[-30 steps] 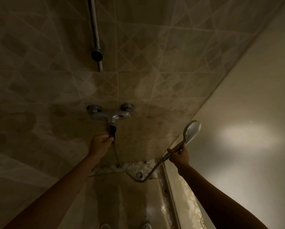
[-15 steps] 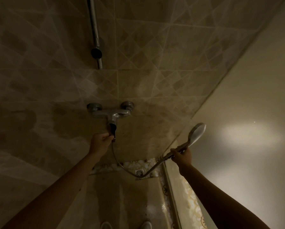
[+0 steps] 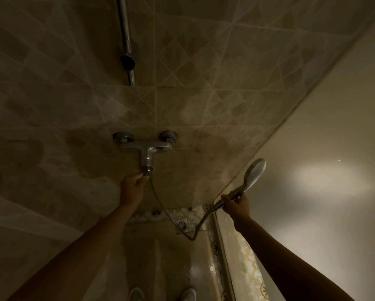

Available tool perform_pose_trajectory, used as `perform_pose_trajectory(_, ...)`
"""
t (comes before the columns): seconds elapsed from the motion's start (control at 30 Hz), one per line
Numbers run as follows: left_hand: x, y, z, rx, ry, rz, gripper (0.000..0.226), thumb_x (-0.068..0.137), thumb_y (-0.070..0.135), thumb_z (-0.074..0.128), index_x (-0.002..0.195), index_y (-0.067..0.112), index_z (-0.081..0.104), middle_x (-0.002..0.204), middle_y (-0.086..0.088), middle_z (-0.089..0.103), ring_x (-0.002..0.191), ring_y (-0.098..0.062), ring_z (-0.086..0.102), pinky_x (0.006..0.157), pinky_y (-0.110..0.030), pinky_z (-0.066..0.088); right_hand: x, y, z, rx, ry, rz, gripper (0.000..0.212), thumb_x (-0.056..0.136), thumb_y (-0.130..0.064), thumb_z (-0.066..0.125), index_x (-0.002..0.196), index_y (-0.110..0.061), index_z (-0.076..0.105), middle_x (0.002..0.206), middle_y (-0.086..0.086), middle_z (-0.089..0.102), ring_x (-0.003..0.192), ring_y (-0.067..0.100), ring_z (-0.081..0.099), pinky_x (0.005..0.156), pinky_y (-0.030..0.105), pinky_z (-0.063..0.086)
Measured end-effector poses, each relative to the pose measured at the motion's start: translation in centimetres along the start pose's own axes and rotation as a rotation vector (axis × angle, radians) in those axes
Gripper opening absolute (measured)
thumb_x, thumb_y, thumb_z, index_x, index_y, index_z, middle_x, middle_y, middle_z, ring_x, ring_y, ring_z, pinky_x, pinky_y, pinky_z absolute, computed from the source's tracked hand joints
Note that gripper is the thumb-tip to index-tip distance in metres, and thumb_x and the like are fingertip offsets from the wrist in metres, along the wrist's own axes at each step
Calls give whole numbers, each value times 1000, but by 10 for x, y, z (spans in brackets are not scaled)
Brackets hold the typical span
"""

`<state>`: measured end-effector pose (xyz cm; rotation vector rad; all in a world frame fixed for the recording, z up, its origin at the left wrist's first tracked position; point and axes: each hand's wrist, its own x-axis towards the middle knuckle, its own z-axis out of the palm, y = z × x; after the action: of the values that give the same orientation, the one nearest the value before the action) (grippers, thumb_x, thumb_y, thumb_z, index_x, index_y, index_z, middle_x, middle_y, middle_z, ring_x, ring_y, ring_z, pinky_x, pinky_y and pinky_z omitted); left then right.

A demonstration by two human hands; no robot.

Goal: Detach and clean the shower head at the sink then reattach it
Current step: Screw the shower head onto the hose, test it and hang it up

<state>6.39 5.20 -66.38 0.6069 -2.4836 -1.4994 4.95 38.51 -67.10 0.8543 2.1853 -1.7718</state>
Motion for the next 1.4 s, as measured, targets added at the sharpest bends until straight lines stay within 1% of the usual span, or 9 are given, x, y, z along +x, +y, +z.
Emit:
perform_pose_trajectory(0.13,-5,2,5,0,64,-7,23,93,5,68,104,-15,71,88,-26,72,83,-20,58,75,-29,40,-3,6,5,-102,-13,-18,44,92,-5,71,133,-3,54,124,19,63,114,39,65,94,55,59)
perform_pose_trajectory(0.23,-7,4,5,-24,61,-30,17,92,5,69,98,-10,74,88,-25,71,85,-20,58,75,-28,40,-10,8,6,-144,-21,-63,41,92,-4,72,130,-1,56,120,21,65,111,42,65,94,59,57)
perform_pose_trajectory(0.6,-26,12,8,110,12,-185,32,101,13,57,127,-3,65,130,-25,65,123,-38,60,101,-37,45,-36,-8,5,-120,-122,-132,45,93,-8,73,135,-7,57,120,10,65,113,31,66,87,45,62)
perform_pose_trajectory(0.77,-52,14,25,158,-215,-231,21,98,14,58,97,5,78,112,-20,74,110,-34,68,84,-32,49,-51,-26,-1,-103,-262,-178,49,97,-4,66,142,-12,47,127,14,65,109,24,66,80,31,59)
perform_pose_trajectory(0.9,-70,33,44,30,-451,-214,40,93,16,69,132,5,64,133,-10,66,121,-21,63,95,-25,50,-61,-43,-2,-87,-336,-217,49,97,-4,66,141,-12,46,129,15,65,116,28,66,96,47,58)
perform_pose_trajectory(1.03,-82,57,65,-139,-619,-165,55,87,14,77,137,6,58,124,5,63,108,-8,61,70,-2,46,-68,-60,-1,-133,-406,-275,43,95,-6,70,135,-15,56,128,13,65,113,34,68,91,47,58)
perform_pose_trajectory(1.1,-87,70,70,-228,-656,-126,36,90,13,74,125,16,66,113,10,68,98,-5,64,71,-6,50,-70,-65,0,-127,-447,-305,41,94,-7,71,132,-17,61,126,12,62,109,35,70,89,46,59)
perform_pose_trajectory(1.23,-90,86,72,-311,-684,-9,25,95,10,66,118,17,72,115,-18,74,107,-26,71,94,-38,56,-74,-72,-1,-85,-541,-345,33,93,-7,73,122,-22,66,112,6,64,105,26,71,80,31,61)
perform_pose_trajectory(1.4,-86,90,73,-317,-627,-7,29,91,3,70,118,13,71,103,-8,76,86,0,72,85,-24,57,-78,-76,-2,-15,-572,-383,39,92,0,71,126,-19,66,113,11,70,104,25,72,78,29,59)
